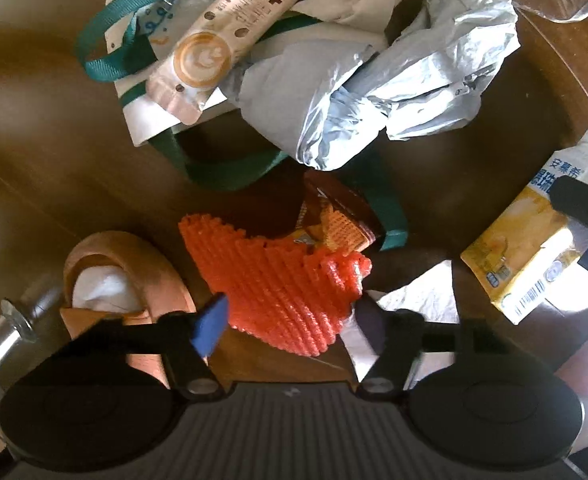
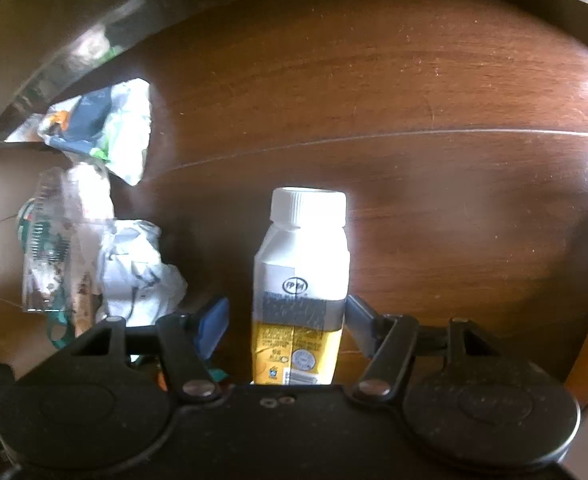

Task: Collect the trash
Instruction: 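Grasp the white milk bottle with the right tool while the left tool grasps the orange mesh net, then lift the milk bottle with the right tool while the left tool lifts the orange mesh net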

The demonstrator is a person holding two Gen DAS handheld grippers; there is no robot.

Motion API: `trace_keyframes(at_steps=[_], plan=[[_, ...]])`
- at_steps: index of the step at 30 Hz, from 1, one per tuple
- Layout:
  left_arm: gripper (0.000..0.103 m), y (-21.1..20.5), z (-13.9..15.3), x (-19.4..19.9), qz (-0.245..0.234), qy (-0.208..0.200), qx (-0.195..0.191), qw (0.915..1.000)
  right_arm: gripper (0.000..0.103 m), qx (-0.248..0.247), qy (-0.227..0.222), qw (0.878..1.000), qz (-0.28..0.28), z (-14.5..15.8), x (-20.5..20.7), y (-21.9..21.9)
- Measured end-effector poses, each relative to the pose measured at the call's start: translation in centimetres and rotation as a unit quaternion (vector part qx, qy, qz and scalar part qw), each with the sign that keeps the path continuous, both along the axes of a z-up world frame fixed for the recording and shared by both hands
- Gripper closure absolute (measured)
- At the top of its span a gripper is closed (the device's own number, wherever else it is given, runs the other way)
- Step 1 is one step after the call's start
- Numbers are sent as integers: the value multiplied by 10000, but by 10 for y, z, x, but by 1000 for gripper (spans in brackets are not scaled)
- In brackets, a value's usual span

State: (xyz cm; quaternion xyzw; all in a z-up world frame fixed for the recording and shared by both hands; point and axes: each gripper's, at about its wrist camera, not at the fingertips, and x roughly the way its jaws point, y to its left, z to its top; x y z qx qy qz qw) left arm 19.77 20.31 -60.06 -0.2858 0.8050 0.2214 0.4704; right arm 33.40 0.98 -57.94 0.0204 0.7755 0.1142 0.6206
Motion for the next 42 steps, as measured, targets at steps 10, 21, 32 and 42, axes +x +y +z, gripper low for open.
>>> trace_keyframes(at_steps=[10, 21, 32, 42], plan=[[90, 0, 22, 8, -78, -115, -28, 9999, 53, -179, -261, 9982, 512, 12, -3, 4], [92, -5, 95, 29, -369, -481, 7, 9982, 54, -152, -767, 9940, 761, 102, -11, -16], [92, -19, 240, 30, -779, -2020, 40, 9763, 54, 473, -1712, 9827, 526, 255, -49, -55], [92, -70, 396, 31, -1378, -3775, 28, 9157, 54, 833, -3040, 9477, 494, 405, -99, -114]])
